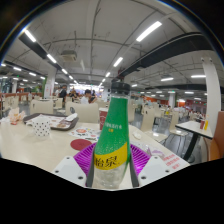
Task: Pour water
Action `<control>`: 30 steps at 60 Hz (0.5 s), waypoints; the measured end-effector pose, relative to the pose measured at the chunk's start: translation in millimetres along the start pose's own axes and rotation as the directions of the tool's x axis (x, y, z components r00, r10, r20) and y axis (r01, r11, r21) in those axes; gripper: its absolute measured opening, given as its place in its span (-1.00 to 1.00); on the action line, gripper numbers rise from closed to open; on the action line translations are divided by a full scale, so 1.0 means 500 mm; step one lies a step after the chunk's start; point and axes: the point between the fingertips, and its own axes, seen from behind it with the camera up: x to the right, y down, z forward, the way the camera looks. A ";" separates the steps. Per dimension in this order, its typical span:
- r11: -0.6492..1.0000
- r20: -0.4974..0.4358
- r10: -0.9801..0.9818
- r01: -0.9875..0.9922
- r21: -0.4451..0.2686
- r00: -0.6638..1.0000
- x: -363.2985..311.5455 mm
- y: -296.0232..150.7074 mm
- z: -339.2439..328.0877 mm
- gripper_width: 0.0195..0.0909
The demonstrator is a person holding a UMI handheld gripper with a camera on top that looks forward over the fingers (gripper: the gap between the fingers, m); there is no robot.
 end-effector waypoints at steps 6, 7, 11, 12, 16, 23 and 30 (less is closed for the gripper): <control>1.000 0.056 0.006 -0.006 0.000 0.998 -0.036 0.002 0.004 -0.24; 1.000 0.066 0.013 -0.014 0.005 0.998 -0.039 0.000 0.003 -0.27; 0.999 0.073 0.031 -0.030 -0.012 0.997 -0.040 -0.005 -0.003 -0.38; 1.000 0.073 0.022 -0.020 -0.017 0.997 -0.040 -0.004 -0.004 -0.38; 1.000 0.061 -0.019 0.020 -0.015 0.998 -0.043 -0.013 -0.009 -0.44; 0.981 -0.004 -0.188 0.188 0.044 0.982 -0.039 -0.120 -0.012 -0.44; 0.854 -0.108 -0.499 0.509 0.107 0.860 -0.079 -0.254 0.038 -0.44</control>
